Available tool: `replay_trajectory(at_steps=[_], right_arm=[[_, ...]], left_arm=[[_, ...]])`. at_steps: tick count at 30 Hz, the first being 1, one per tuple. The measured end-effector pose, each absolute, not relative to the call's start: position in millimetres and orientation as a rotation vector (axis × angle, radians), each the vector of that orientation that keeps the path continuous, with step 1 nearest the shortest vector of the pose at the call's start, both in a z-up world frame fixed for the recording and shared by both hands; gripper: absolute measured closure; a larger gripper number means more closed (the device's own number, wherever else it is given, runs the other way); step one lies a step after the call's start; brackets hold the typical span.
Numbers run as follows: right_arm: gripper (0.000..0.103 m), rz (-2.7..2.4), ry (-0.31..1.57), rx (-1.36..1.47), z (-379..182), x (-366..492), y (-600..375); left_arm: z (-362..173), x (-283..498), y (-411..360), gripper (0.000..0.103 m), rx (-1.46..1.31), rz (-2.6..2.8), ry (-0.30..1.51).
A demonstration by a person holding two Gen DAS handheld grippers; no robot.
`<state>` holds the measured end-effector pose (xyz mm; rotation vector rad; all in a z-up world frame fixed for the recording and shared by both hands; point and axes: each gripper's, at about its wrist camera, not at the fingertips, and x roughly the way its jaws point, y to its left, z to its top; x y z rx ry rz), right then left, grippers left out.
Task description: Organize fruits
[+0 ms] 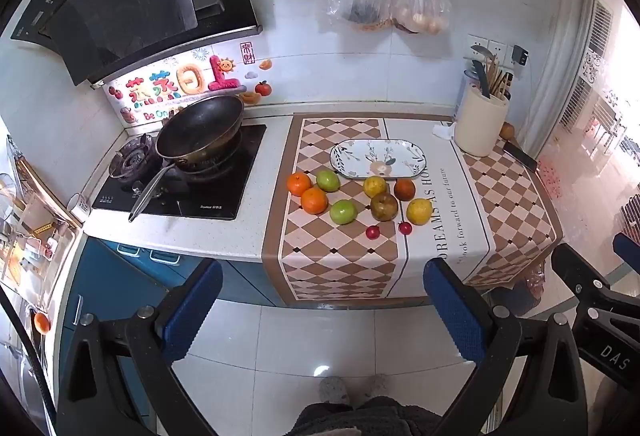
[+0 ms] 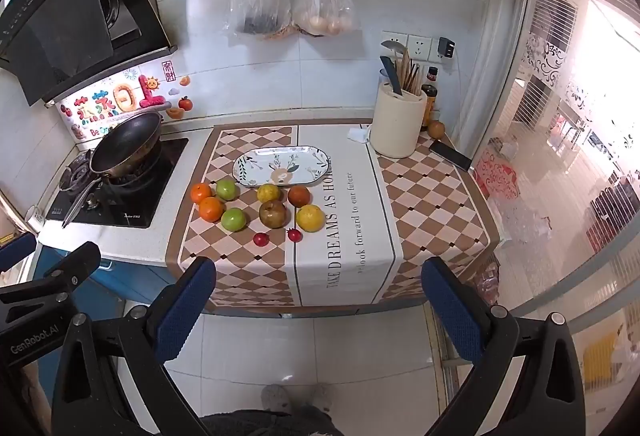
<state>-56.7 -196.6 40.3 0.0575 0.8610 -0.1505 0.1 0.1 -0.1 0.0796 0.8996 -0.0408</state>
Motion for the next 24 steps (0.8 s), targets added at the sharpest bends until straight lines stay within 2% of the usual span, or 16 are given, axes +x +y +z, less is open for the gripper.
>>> replay_trajectory(at_steps=[24], right_arm=[[0.000, -0.148, 0.856, 0.070, 44.0, -66.4, -200.9]], left_arm=[[-0.1, -0.2, 0.1, 0.000, 0.079, -0.041, 0.884]])
